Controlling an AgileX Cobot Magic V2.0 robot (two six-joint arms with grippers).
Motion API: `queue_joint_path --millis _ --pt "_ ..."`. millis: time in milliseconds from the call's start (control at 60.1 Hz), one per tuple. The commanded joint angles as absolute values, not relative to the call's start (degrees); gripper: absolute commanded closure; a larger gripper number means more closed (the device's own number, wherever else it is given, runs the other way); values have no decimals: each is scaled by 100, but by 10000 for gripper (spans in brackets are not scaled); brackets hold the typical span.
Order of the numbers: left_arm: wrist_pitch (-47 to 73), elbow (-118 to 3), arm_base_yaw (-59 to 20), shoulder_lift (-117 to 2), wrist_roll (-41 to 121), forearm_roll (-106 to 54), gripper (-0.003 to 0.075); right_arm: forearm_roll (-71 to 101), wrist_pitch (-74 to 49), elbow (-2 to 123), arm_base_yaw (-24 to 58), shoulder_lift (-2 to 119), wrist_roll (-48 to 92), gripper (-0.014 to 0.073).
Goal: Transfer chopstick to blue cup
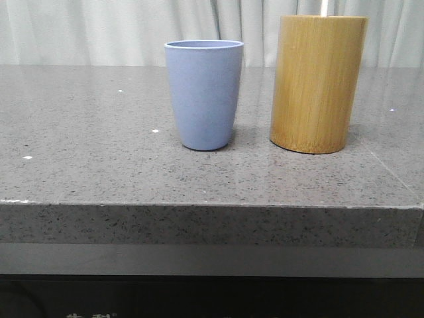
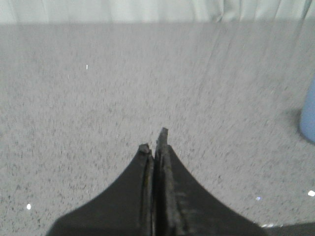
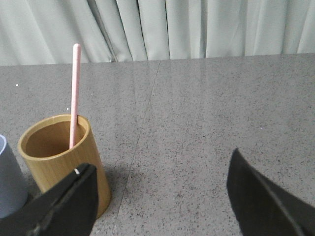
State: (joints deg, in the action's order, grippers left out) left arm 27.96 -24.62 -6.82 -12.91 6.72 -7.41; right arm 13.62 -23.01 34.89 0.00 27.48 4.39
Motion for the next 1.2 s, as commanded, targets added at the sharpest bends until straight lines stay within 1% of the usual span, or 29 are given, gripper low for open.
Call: queue_joint_path --millis 0,133,366,500,683,882,932,966,1182 --pt "2274 -2567 -667 -954 623 -860 739 1416 -1565 3705 -11 3046 467 35" --pt "2274 -2567 -667 -693 623 -860 739 1504 -1329 3898 206 3674 467 35" --pt "2285 -2567 -667 -682 623 -860 739 1608 -752 4825 1383 5422 467 35" --pt "2285 -2567 -667 -682 623 -860 739 1608 -570 5511 1828 6321 467 35" --pt "2285 -2567 -667 -682 623 -860 739 1619 -525 6347 1893 7310 467 35" --pt "2285 -2567 -667 -682 623 -860 739 1620 -554 6876 1893 8033 467 46" --pt "2285 -2567 -667 -682 623 -860 739 1625 -564 6910 1893 8093 467 75" --pt "2285 -2567 -667 -682 623 -860 739 1625 -559 6910 1893 8093 467 111" --pt "2285 -2567 -667 -682 623 -860 739 1625 -551 6910 1893 8086 467 440"
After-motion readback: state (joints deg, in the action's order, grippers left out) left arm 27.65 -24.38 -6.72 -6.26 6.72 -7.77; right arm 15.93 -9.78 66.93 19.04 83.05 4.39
